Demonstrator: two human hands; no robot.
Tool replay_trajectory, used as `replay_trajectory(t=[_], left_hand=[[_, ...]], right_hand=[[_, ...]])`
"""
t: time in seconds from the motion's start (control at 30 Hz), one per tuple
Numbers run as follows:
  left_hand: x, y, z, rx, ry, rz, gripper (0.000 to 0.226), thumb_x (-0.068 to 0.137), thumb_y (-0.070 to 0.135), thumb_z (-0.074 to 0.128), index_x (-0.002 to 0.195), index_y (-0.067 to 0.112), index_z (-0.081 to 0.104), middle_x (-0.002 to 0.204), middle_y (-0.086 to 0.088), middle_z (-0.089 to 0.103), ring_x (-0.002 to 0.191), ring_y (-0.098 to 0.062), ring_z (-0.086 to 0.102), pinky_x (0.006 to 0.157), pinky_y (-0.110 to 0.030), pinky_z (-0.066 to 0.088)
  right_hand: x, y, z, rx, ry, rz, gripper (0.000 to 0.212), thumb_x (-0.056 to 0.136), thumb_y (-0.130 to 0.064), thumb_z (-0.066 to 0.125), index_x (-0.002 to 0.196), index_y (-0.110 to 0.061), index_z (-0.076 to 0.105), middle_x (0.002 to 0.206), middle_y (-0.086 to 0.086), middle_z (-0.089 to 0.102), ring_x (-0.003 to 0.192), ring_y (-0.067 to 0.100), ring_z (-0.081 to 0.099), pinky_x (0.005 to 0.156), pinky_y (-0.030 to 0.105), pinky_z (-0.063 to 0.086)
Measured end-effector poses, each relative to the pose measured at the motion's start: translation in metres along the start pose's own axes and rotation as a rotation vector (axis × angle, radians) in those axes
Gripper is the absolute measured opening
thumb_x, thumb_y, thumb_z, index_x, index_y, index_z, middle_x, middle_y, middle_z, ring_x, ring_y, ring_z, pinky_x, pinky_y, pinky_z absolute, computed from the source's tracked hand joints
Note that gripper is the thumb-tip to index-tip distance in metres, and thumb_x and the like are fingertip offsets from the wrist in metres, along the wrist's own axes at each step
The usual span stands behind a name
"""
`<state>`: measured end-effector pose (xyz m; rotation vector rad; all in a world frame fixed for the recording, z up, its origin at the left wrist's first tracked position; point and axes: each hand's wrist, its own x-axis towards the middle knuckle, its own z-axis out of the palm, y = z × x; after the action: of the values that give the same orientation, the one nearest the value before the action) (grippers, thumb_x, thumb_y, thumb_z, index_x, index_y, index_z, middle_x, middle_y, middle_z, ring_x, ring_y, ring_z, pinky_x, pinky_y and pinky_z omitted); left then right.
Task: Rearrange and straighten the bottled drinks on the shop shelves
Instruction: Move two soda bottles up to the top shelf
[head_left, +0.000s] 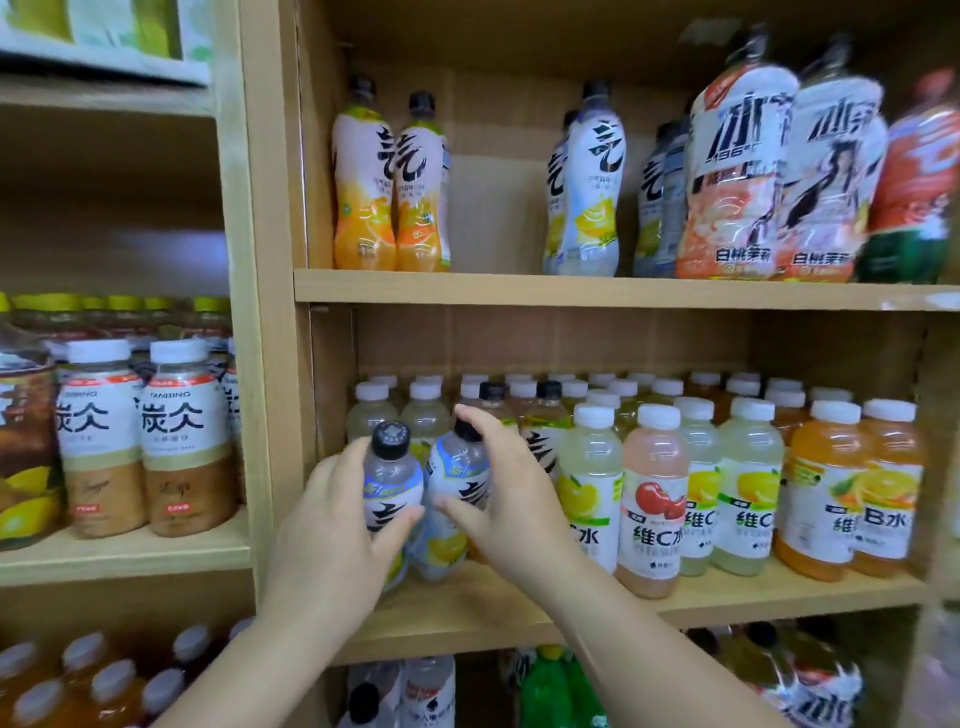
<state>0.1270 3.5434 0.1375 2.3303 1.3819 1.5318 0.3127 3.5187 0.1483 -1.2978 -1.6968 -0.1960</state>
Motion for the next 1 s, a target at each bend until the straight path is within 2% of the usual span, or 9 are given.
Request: replay_trajectory(t=[0.1,0.2,0.33,0.43,0.5,0.63,0.73,0.87,1.0], left_hand=[[0.002,0.01,-0.014,-0.15,0.115,-0.02,0.072,0.081,0.037,0.079,0.144,0.019,0.048,0.122,0.01,0.055,0.12,-0.021,0.054,0.092,-0.031,0.041],[0.012,0.036,-0.036,-0.253,0.202,0.019,0.065,0.081,0.044,0.077,0.139,0.028,0.05,0.122,0.011,0.06,0.118,-0.02,0.058,0.097,-0.039,0.046],[0.032,0.09,-0.071,-0.466,0.254,0.118,0.048,0.076,0.055,0.069,0.121,0.05,0.053,0.111,0.018,0.07,0.103,-0.007,0.068,0.087,-0.043,0.056],[0.057,0.139,-0.092,-0.605,0.272,0.239,0.044,0.08,0.043,0.07,0.122,0.045,0.057,0.106,0.023,0.073,0.096,0.0,0.071,0.082,-0.034,0.058],[0.081,0.169,-0.1,-0.636,0.292,0.3,0.045,0.079,0.046,0.07,0.123,0.038,0.06,0.107,0.016,0.074,0.097,-0.005,0.072,0.085,-0.04,0.06],[0.146,0.226,-0.097,-0.687,0.297,0.367,0.049,0.075,0.05,0.068,0.113,0.02,0.066,0.099,0.003,0.074,0.09,-0.015,0.072,0.083,-0.047,0.06],[0.191,0.261,-0.078,-0.611,0.262,0.359,0.049,0.072,0.055,0.066,0.106,0.019,0.067,0.094,0.004,0.073,0.086,-0.016,0.071,0.083,-0.048,0.059],[0.226,0.288,-0.038,-0.472,0.186,0.308,0.05,0.07,0.059,0.065,0.103,0.022,0.064,0.097,0.004,0.07,0.091,-0.019,0.068,0.085,-0.046,0.056],[0.248,0.295,-0.006,-0.397,0.15,0.215,0.048,0.077,0.055,0.069,0.106,0.018,0.062,0.102,0.001,0.067,0.096,-0.024,0.065,0.086,-0.041,0.054]], right_hand=[[-0.003,-0.01,-0.015,-0.002,0.022,-0.041,0.083,0.087,-0.033,0.078,0.152,-0.046,0.028,0.142,-0.022,0.044,0.134,-0.006,0.036,0.112,0.018,0.032],[0.005,-0.027,-0.053,0.048,0.112,-0.098,0.085,0.085,-0.032,0.08,0.153,-0.045,0.03,0.137,-0.027,0.042,0.132,-0.01,0.035,0.109,0.012,0.029],[0.017,-0.048,-0.125,0.181,0.277,-0.179,0.087,0.081,-0.028,0.083,0.148,-0.053,0.033,0.135,-0.019,0.054,0.13,0.01,0.054,0.104,0.039,0.049],[0.024,-0.055,-0.178,0.189,0.36,-0.188,0.085,0.08,-0.028,0.083,0.145,-0.053,0.035,0.126,-0.01,0.062,0.114,0.005,0.064,0.087,0.023,0.054],[0.029,-0.052,-0.209,0.202,0.411,-0.191,0.083,0.079,-0.025,0.085,0.145,-0.044,0.038,0.115,-0.006,0.064,0.101,0.002,0.067,0.079,0.013,0.052],[0.035,-0.036,-0.251,0.13,0.445,-0.161,0.082,0.078,-0.036,0.084,0.144,-0.052,0.039,0.119,-0.005,0.064,0.085,0.029,0.069,0.083,0.044,0.058],[0.035,-0.024,-0.27,0.13,0.444,-0.136,0.082,0.075,-0.038,0.083,0.143,-0.053,0.041,0.119,-0.005,0.066,0.084,0.028,0.071,0.082,0.049,0.059],[0.025,-0.012,-0.293,0.119,0.421,-0.116,0.081,0.078,-0.029,0.086,0.144,-0.047,0.042,0.118,-0.008,0.066,0.094,0.006,0.071,0.08,0.04,0.062],[0.015,0.0,-0.31,0.096,0.415,-0.114,0.08,0.077,-0.029,0.085,0.141,-0.05,0.042,0.115,-0.006,0.068,0.087,0.002,0.07,0.072,0.022,0.058]])
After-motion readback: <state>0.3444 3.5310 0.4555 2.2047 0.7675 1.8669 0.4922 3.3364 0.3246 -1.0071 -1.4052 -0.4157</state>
